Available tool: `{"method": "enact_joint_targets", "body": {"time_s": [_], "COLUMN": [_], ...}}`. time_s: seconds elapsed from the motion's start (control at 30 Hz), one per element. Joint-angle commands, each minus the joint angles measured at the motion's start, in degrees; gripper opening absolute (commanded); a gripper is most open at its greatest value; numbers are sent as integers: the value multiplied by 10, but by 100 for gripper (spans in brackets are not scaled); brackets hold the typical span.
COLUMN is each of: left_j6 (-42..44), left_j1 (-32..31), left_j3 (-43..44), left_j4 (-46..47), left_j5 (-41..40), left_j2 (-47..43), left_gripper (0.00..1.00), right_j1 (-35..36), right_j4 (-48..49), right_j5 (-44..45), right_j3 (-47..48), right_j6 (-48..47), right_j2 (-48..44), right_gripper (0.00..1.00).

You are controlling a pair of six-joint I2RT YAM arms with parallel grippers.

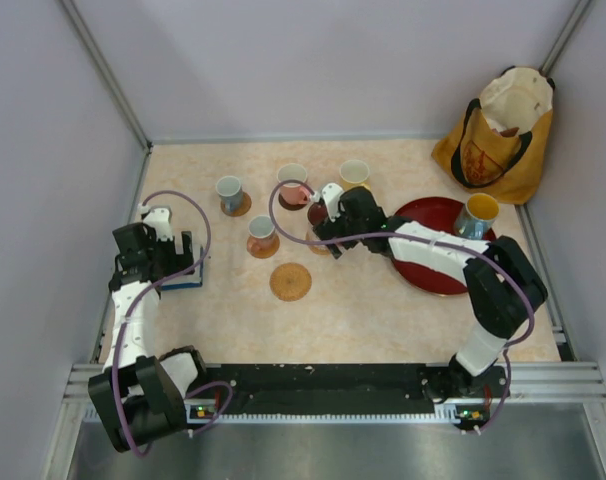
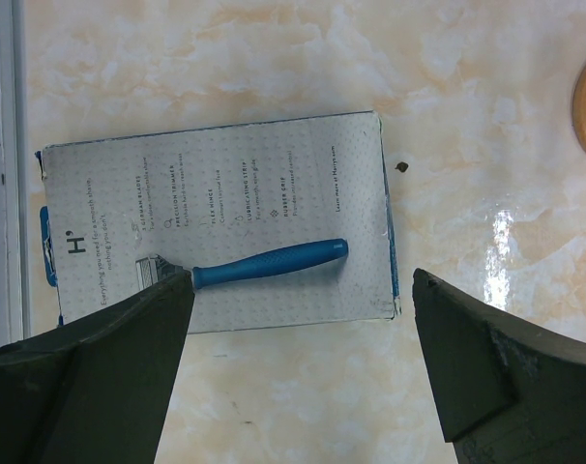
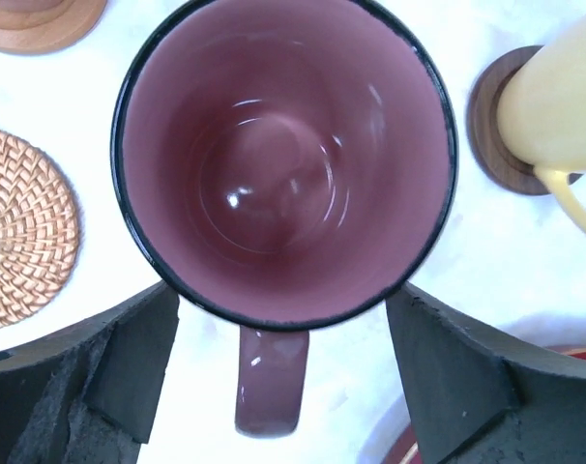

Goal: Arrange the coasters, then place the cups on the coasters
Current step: Place the cup on the coaster.

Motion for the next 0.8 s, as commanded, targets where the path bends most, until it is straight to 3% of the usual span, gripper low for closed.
{"method": "enact_joint_targets", "body": {"time_s": [0.0,0.03,0.1,0.23,0.4,0.77], "left_j6": [-1,-1,-1,0,0,-1], "left_j1": [4,4,4,3,4,4], "left_j3": [0,0,1,1,1,1], "left_j4": [22,22,22,22,22,22], "left_j5": [2,2,2,2,2,1], "left_j2": [-3,-2,-1,3,3,3], "left_gripper": [99,99,99,99,99,99], "right_j1": [6,5,5,17,82,200], "right_j4": [2,3,3,3,7,-18], "right_j5": [6,10,16,26,57,75], "right_j3": [39,41,46,59,57,75], "right_j6": [-18,-22,-31,-59,-126,-162], "right_j2": [-67,-77,-96,-126,-137,-26], "right_gripper": [89,97,99,99,99,99]}}
